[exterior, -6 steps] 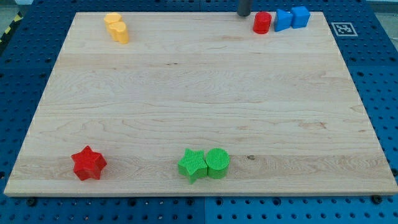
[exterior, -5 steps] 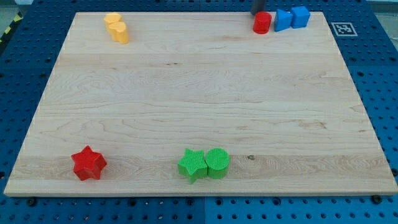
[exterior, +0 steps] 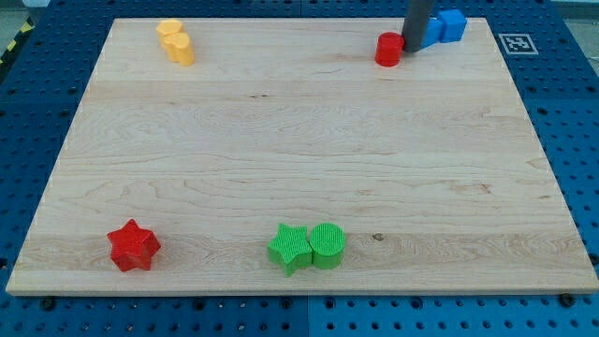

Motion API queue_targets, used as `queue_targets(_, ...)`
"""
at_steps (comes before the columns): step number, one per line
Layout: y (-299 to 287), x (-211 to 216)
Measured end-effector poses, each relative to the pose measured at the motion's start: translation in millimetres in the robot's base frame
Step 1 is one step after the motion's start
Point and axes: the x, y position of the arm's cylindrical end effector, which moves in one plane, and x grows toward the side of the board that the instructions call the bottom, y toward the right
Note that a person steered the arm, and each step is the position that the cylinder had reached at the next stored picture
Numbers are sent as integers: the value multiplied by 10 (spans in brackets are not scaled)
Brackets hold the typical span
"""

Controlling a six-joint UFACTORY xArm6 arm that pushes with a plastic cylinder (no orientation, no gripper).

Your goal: Move the red circle diagonally to the bottom left of the blue triangle

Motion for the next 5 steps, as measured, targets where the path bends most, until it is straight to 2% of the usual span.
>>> queue_targets(3,-260,26)
queue_targets(5,-718,257)
